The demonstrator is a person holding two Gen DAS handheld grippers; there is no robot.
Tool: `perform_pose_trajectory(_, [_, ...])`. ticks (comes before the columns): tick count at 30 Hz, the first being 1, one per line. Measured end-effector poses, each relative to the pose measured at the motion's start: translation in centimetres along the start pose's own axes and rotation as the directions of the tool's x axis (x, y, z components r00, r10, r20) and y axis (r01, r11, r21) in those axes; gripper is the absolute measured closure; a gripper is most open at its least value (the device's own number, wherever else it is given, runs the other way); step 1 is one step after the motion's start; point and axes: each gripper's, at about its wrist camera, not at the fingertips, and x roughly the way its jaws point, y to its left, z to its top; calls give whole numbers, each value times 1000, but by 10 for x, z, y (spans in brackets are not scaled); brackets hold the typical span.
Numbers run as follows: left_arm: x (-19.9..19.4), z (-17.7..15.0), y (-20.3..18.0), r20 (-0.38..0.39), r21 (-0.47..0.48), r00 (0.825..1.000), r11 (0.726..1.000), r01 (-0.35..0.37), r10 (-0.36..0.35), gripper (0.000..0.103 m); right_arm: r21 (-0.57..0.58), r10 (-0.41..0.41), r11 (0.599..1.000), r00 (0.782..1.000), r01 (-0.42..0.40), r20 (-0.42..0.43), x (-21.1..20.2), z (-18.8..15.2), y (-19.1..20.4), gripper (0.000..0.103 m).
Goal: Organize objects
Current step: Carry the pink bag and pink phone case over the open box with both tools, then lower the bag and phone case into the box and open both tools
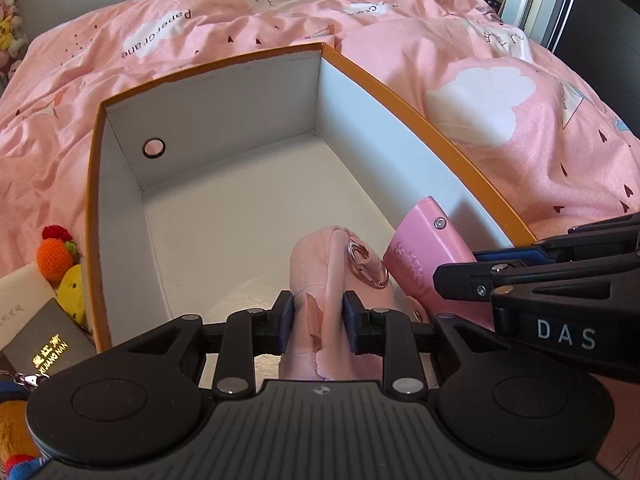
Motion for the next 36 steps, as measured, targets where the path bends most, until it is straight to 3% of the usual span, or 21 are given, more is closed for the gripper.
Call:
perform_pose_trajectory(4, [1, 0, 0, -8, -4, 1000, 1000, 16, -16, 71, -38, -8, 999, 1000, 7, -28, 2, 2, 1, 85])
perform_pose_trajectory(9, [-2, 3, 11, -23, -89, 995, 991, 99, -102, 71, -57, -10, 998, 999, 8, -32, 0, 3, 1, 83])
perform_pose_trajectory(15, [-5, 7, 27, -23, -220, 973, 950, 219, -230, 68, -45, 2, 999, 1000, -3, -20, -7, 5, -3, 81])
perform_pose_trajectory(20, [-3, 10, 39, -11, -330, 942, 890, 314, -337, 66, -63, -29, 998, 999, 32, 46, -21, 3, 0, 75])
perform_pose_trajectory(23, [1, 10, 44, -9, -399, 912, 838, 372, -409, 66, -51, -27, 998, 997, 31, 69, -27, 2, -3, 77])
perform_pose_trajectory(27, [18, 2, 50, -16, -537, 833, 707, 460, -554, 66, -28, -18, 999, 994, 21, 104, -35, -1, -7, 79])
perform_pose_trajectory(31, [19, 2, 43, -21, -525, 840, 721, 452, -542, 68, -22, -28, 999, 991, 31, 131, -40, -6, -4, 79])
perform_pose_trajectory(33, [21, 4, 41, -15, -521, 834, 716, 464, -552, 68, -17, -32, 999, 989, 35, 145, -43, -8, -4, 76])
perform_pose_trajectory(36, [24, 6, 40, -23, -508, 837, 727, 462, -547, 75, -24, -90, 995, 980, 95, 177, -49, -9, -4, 73])
